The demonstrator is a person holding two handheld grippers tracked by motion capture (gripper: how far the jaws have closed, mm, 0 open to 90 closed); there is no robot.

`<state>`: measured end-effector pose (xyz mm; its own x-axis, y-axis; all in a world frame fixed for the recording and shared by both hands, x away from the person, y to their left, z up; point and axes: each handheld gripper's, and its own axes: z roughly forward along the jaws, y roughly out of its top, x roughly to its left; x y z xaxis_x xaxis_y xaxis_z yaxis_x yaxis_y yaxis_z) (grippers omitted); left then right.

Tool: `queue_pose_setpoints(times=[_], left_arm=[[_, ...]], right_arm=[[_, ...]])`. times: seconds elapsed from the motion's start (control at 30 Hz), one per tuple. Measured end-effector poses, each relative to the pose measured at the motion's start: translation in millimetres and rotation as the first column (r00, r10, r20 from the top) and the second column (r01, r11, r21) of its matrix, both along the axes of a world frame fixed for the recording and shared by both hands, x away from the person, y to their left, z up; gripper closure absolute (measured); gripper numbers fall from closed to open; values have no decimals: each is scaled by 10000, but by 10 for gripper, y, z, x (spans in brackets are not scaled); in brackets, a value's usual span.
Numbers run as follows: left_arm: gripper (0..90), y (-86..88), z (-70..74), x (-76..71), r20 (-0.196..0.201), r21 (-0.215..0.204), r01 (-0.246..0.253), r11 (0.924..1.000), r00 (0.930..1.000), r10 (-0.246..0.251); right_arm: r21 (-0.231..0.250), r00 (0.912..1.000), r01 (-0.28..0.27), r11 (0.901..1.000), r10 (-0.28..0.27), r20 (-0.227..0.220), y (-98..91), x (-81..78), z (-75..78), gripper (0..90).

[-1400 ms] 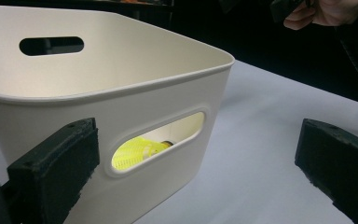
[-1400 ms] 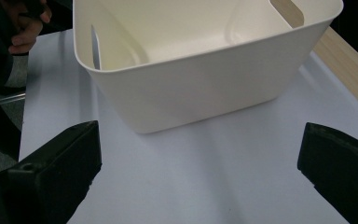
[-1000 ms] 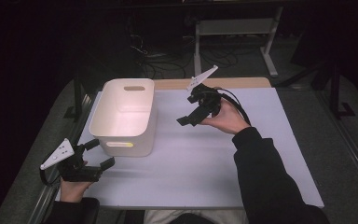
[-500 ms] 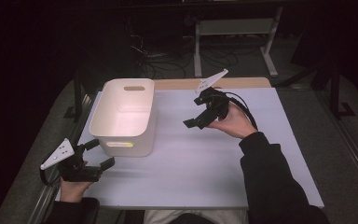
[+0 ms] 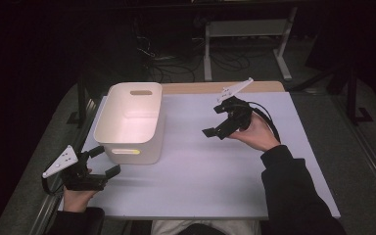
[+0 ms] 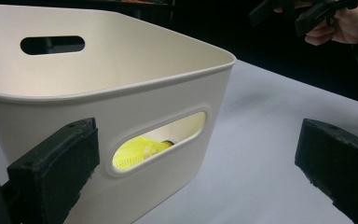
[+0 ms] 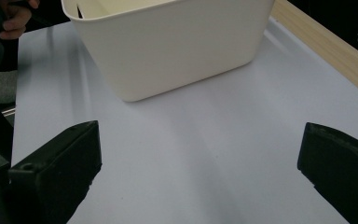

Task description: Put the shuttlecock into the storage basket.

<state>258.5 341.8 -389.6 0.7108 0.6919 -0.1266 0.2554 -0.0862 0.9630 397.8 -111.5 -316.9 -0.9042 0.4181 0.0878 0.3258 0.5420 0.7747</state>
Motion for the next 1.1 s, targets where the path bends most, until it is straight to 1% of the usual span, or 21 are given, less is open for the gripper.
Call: queue_pose_setpoints(times=[0.23, 0.53, 0.67, 1.1], left_arm=[[0, 0, 0, 0, -7, -5, -12, 10000, 10000, 12], [0, -2, 1, -1, -7, -44, -34, 10000, 10000, 34], [0, -3, 0, 2, -8, -29, -29, 10000, 10000, 29], [0, -4, 0, 7, -9, -8, -13, 10000, 10000, 13]], right_arm=[[127, 9997, 232, 9996, -232, -14, -112, -48, -29, 0], [168, 9991, 424, 9990, -424, -18, -236, -100, -63, 0], [177, 9983, 577, 9982, -576, -50, -327, -121, -110, 0], [264, 9953, 967, 9950, -963, -137, -521, -169, -200, 0]])
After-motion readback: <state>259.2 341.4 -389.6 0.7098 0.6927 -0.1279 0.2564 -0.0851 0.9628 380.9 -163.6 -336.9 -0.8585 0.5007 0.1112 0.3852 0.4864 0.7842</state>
